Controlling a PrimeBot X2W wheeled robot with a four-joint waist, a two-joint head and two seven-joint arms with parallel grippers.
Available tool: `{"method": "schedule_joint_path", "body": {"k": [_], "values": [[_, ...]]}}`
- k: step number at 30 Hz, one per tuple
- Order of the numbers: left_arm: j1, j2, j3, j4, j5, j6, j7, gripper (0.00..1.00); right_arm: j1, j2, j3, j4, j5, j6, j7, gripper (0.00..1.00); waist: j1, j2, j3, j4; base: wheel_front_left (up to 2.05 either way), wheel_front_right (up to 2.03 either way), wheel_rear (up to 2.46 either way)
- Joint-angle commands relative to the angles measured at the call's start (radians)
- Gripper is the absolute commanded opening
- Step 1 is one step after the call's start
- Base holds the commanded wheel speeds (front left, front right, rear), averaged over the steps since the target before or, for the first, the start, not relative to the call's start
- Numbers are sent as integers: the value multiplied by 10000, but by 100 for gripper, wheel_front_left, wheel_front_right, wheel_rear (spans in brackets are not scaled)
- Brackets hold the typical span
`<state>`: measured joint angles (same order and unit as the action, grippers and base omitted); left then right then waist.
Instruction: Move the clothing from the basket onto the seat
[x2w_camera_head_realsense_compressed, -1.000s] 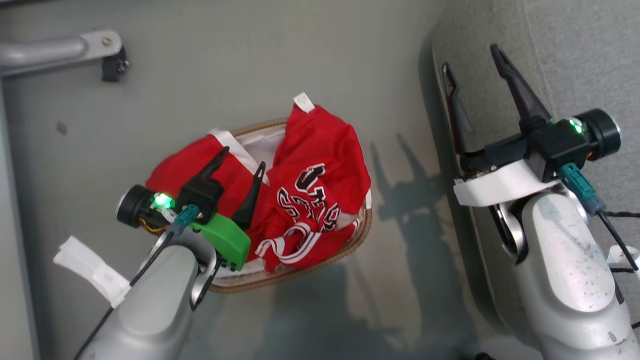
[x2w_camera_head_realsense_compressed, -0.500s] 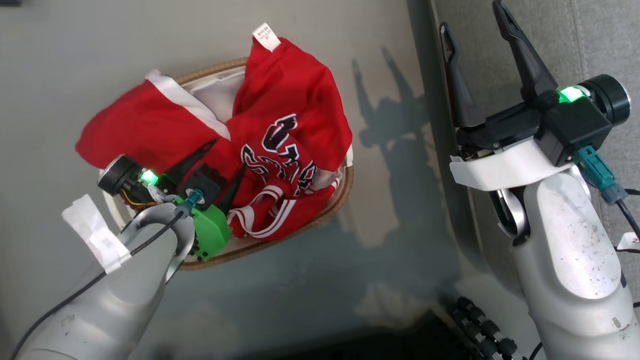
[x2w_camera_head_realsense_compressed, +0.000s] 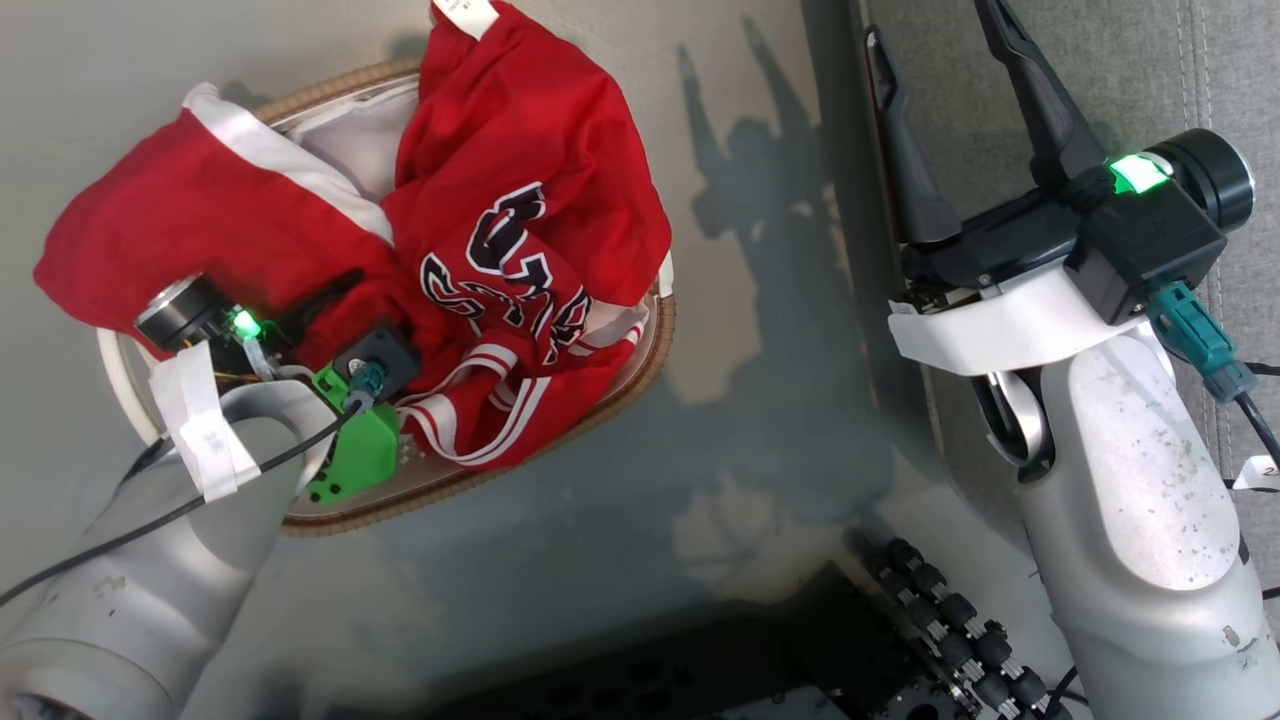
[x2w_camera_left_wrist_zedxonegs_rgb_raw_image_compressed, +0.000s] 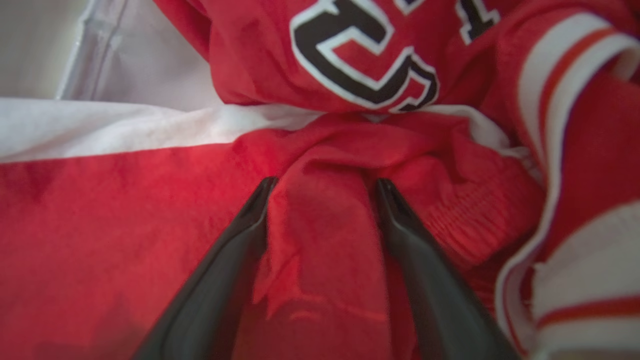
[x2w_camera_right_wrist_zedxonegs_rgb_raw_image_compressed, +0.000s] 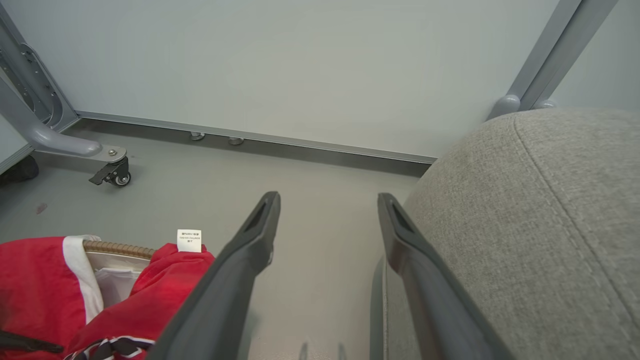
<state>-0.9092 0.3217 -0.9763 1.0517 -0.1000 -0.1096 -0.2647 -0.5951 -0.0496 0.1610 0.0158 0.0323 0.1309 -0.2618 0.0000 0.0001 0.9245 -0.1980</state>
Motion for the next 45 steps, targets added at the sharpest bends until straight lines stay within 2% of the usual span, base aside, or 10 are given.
{"method": "schedule_joint_path", "body": {"k": [1, 4, 5, 6, 10, 15, 24, 34, 45], "values": [[-305, -59, -130, 217, 185, 17, 5, 100, -93, -26, 31, -38, 45, -3, -48, 100, 0, -1, 94, -90, 0, 0, 0], [-420, -168, -129, 731, 60, -33, 5, 100, -53, -28, 118, -48, 62, -3, -48, 100, 0, -1, 91, -151, 0, 0, 0], [-444, -206, -96, 826, 8, -41, 5, 35, -39, -28, 146, -30, 61, -3, -48, 100, 0, -1, 62, -171, 0, 0, 0], [-457, -235, -25, 898, -94, -35, 3, 0, -22, -28, 149, -11, 66, -3, -48, 100, 0, -1, 26, -175, 0, 0, 0], [-111, -382, 262, 693, -486, 29, 5, 0, 116, -27, 147, 128, 95, -3, -48, 100, 0, -1, -382, -202, 0, 0, 0], [545, -232, 394, -88, -596, 113, 5, 0, 268, -27, 106, 506, 72, -3, -47, 100, 0, -1, -1257, -162, 0, 0, 0], [2239, -438, 1816, -1473, -1580, 790, 3, 0, 1012, -29, 206, 1420, 88, -3, -48, 100, 0, -1, -3553, 276, 0, 0, 0], [4493, -804, 3447, -3646, -1690, 1286, 3, 0, 2240, -43, 124, 2299, 256, -6, -48, 100, 0, -1, -6207, 894, 0, 0, 0], [6003, -1526, 5148, -5879, -1280, 1186, 4, 0, 3521, -38, 277, 3049, 105, -6, -48, 100, 0, -1, -8160, 1438, 0, 0, 0]]}}
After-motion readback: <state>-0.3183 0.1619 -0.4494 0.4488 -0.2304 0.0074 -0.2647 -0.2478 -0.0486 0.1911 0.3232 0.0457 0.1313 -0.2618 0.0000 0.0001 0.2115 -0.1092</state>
